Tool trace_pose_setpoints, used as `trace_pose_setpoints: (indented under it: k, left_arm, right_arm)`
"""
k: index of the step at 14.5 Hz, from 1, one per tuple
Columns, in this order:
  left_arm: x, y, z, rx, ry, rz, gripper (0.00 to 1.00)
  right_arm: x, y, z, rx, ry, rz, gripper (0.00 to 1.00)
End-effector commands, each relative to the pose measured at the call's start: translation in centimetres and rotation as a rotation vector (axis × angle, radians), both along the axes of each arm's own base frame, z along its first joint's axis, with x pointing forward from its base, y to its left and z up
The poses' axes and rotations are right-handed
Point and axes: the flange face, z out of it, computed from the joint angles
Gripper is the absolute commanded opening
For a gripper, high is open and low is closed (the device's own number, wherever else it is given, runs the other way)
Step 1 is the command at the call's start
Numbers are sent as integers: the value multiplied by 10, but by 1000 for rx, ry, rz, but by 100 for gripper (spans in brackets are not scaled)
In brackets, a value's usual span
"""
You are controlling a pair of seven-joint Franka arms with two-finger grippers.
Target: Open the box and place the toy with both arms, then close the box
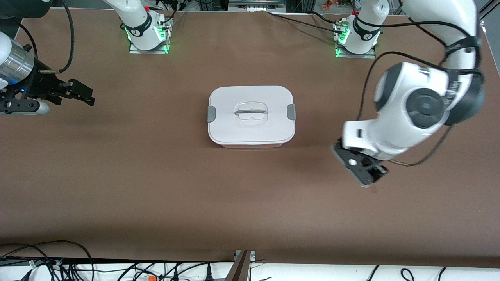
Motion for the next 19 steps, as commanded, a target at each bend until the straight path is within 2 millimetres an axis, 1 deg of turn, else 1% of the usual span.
trace_pose_setpoints:
  k: [1, 3, 4, 6, 8, 10, 11, 12, 13, 14, 15, 16, 17, 18, 19]
  left_arm:
    - [4, 43, 28, -23, -24, 83, 100]
    - [-1, 86, 55, -37, -50, 211, 100]
    - [-8, 109, 62, -42, -49, 289, 100]
    - [-26, 139, 83, -71, -41, 433, 100]
    - [-46, 154, 103, -67, 0, 573, 100]
    - [-68, 159, 124, -54, 45, 706, 100]
    - [-75, 167, 130, -44, 59, 753, 100]
    - [-82, 174, 138, -36, 64, 767, 100]
    - [-89, 179, 140, -27, 77, 769, 100]
    - [-97, 184, 147, -16, 80, 771, 100]
    - [-106, 186, 146, 4, 114, 774, 100]
    - [-114, 189, 139, 30, 141, 774, 100]
    - [-119, 191, 127, 43, 170, 790, 100]
    - [-122, 197, 124, 44, 179, 802, 100]
    - [-123, 197, 125, 46, 179, 809, 100]
  right_arm:
    - [2, 0, 4, 11, -5, -12, 100]
    - [2, 0, 4, 10, -5, -14, 100]
    - [3, 0, 3, 10, -2, -14, 100]
    - [3, 1, 3, 10, -2, -12, 100]
    - [3, 0, 2, 10, -1, -14, 100]
    - [3, 0, 3, 10, -2, -14, 100]
    - [3, 0, 3, 10, -2, -14, 100]
    - [3, 0, 2, 10, 1, -14, 100]
    - [3, 0, 1, 9, 2, -14, 100]
    - [3, 0, 2, 10, 1, -14, 100]
    - [3, 0, 1, 9, 2, -14, 100]
    - [3, 0, 1, 9, 4, -14, 100]
    - [3, -1, 2, 9, 2, -15, 100]
    - [3, -1, 1, 9, 4, -15, 100]
    - [3, -1, 2, 10, 2, -15, 100]
